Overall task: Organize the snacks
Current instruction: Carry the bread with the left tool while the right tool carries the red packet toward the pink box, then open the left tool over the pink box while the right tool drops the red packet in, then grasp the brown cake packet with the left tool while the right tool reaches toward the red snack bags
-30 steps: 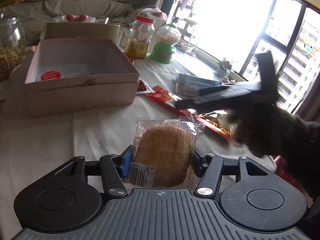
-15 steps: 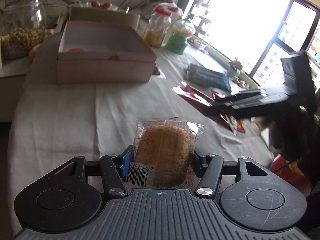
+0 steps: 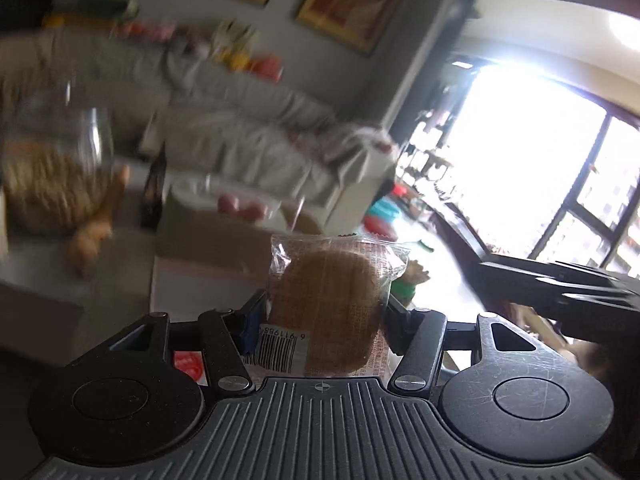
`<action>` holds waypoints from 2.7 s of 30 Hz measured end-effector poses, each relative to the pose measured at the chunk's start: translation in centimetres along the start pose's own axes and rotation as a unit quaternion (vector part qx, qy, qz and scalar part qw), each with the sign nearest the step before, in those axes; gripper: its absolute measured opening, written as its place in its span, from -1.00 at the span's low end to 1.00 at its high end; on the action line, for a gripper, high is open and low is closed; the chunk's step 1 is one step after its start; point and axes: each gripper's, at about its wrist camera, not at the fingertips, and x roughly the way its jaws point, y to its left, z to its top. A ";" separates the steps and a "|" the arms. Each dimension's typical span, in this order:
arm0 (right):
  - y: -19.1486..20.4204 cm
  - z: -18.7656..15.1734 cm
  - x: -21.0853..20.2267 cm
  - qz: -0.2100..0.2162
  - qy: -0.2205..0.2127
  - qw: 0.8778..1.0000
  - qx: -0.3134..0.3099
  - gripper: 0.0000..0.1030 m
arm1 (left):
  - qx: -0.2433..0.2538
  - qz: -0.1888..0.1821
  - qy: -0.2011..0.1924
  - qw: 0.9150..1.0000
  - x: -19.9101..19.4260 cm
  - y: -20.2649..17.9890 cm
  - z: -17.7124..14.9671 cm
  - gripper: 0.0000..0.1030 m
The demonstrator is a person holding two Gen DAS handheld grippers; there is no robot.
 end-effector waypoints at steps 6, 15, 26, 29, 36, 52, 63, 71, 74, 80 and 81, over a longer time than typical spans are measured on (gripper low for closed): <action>-0.8 -1.4 7.0 -0.006 0.069 0.998 0.007 -0.10 | 0.017 0.088 0.061 0.994 7.2 5.5 -1.9 0.22; -0.8 -4.4 18.2 0.076 0.172 0.980 0.063 0.17 | 0.070 0.098 0.005 0.993 3.4 4.5 -4.2 0.15; -9.6 -4.6 16.2 -0.024 0.068 0.993 0.097 0.69 | 0.057 -0.096 0.032 0.993 1.8 -1.3 -11.5 0.15; -11.9 -6.8 19.4 -0.058 0.108 0.986 0.112 0.69 | 0.076 -0.103 0.081 0.989 3.2 -2.1 -13.3 0.15; -12.4 -9.6 24.4 -0.034 0.088 0.991 0.097 0.69 | 0.073 -0.050 0.111 0.990 3.9 -1.5 -14.2 0.15; -13.9 -10.5 24.7 -0.007 0.132 0.980 0.146 -0.02 | 0.031 0.018 0.093 0.995 3.0 0.1 -14.0 0.15; -10.9 -14.0 15.7 0.046 0.195 0.978 0.062 -0.09 | 0.031 -0.005 0.100 0.995 2.9 -1.0 -14.5 0.15; -8.5 -17.7 7.0 0.102 0.222 0.968 0.066 -0.08 | 0.058 -0.043 0.143 0.987 3.5 -4.0 -16.2 0.15; -7.7 -19.1 4.4 0.104 0.213 0.970 0.059 -0.06 | 0.099 -0.004 0.136 0.986 4.0 -5.7 -16.4 0.15; -6.9 -20.9 0.8 0.023 0.158 0.986 0.037 0.13 | 0.094 0.071 0.117 0.986 6.8 -7.2 -16.0 0.15; -6.7 -21.2 0.5 0.010 0.148 0.988 0.039 0.18 | 0.105 0.086 0.114 0.984 7.1 -7.6 -16.2 0.15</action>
